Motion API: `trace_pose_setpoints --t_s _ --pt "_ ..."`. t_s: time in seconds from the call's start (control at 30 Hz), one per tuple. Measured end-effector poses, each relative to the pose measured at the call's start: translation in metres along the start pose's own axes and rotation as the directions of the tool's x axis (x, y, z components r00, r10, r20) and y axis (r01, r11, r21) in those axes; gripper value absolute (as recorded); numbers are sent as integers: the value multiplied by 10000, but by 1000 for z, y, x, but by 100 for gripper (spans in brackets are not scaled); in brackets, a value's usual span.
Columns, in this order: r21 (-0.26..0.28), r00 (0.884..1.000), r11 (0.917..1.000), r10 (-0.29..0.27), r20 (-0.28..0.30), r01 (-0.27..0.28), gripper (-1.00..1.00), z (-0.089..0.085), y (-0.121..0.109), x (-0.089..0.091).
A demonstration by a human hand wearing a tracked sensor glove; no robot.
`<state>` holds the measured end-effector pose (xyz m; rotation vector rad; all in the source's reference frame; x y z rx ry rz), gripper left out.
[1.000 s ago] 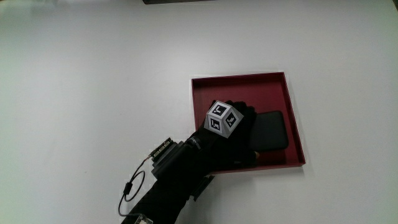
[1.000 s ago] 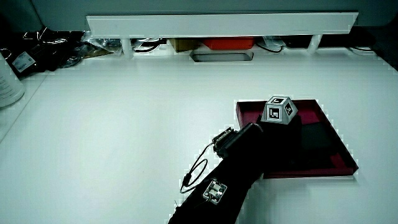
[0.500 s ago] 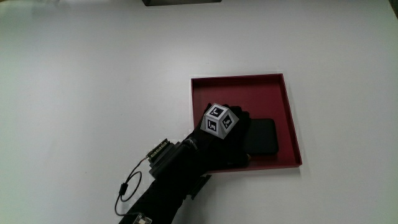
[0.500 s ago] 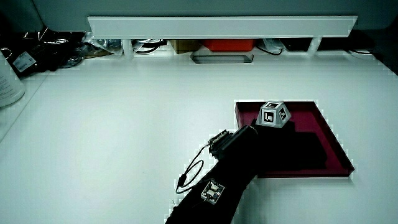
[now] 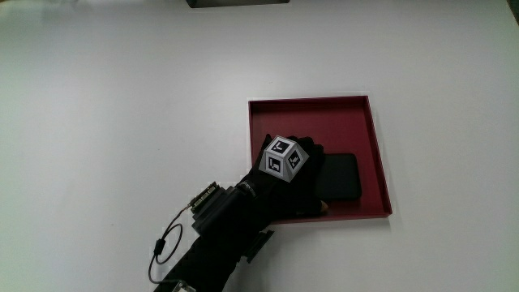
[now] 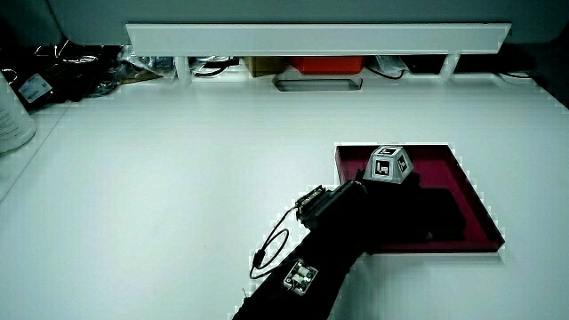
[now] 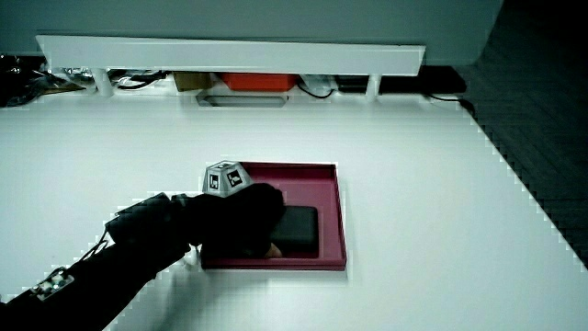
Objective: Place battery into plate
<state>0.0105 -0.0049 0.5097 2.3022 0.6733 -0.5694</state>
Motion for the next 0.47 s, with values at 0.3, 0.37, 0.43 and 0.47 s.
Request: trace_pose_setpoints --t_s 0.3,0.37,0.43,0.47 --pt "718 9932 9917 -1100 395 1069 -100 52 -62 -1" --pt "935 9879 9880 -1311 824 1233 -100 55 -75 -7" --pt "843 9935 9907 -1099 295 1071 -100 63 -91 -8" --pt "927 9938 9902 -1075 281 1045 -100 66 -98 -11"
